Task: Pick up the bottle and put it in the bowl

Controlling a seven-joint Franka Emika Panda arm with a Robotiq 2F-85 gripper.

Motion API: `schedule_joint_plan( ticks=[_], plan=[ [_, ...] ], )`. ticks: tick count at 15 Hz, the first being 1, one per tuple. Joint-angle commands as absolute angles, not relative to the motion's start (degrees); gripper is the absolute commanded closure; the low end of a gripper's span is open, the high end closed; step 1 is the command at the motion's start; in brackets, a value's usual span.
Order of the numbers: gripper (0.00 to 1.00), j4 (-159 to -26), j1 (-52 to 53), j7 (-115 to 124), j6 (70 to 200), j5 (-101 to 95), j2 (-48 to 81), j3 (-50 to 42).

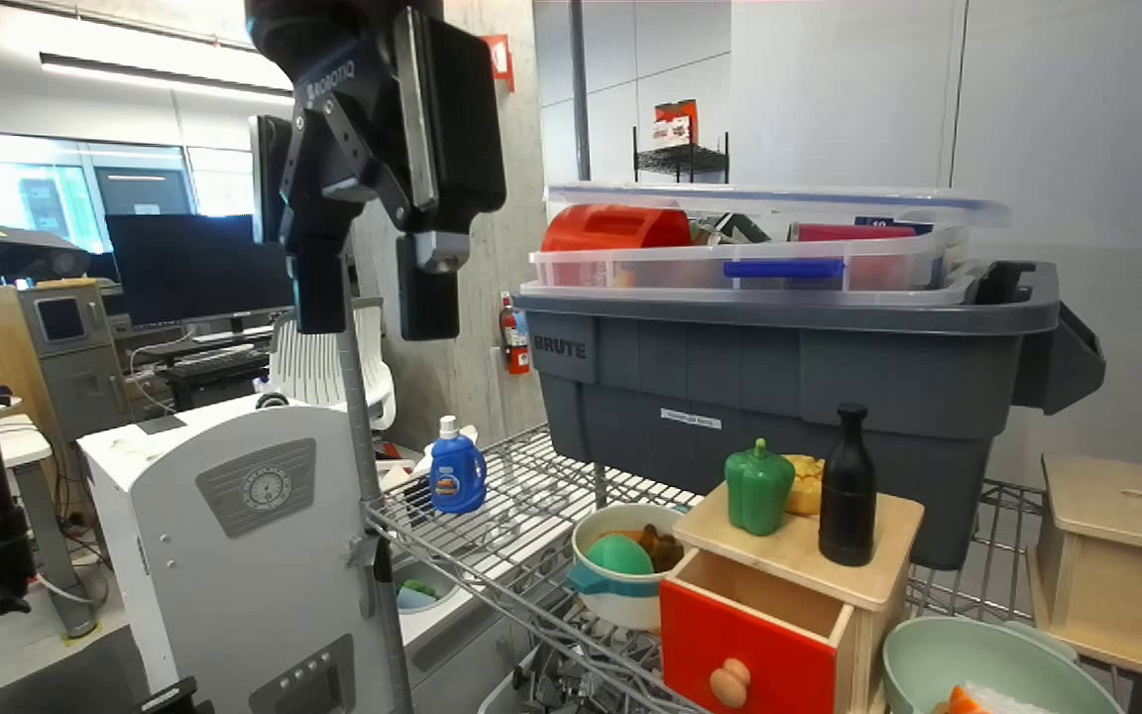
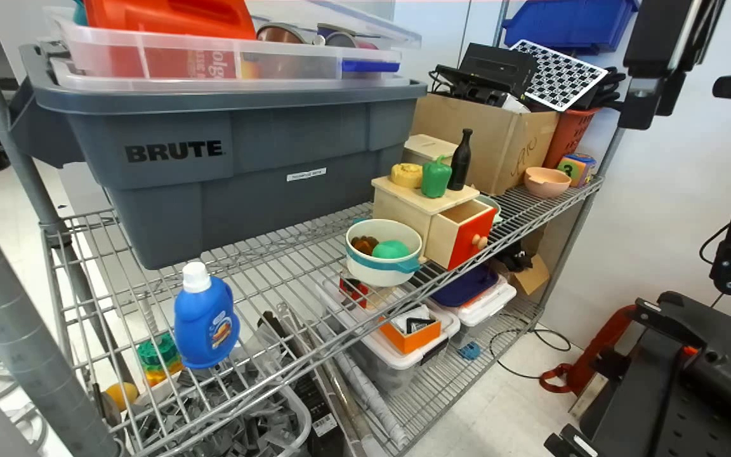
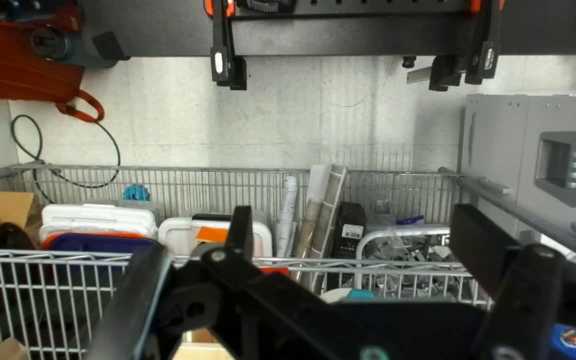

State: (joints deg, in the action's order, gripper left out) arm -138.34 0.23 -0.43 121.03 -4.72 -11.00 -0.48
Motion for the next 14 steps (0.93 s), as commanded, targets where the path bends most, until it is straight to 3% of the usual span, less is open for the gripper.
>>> schedule_joint_plan(
  ticks=[1,14],
  plan=[
    [0.0,-137.9,-0.4,2.9,122.8,-8.1,-10.6,0.4],
    [0.0,-138.4,-0.1,1.9,121.6,-7.4,-10.9,-0.1]
  ],
)
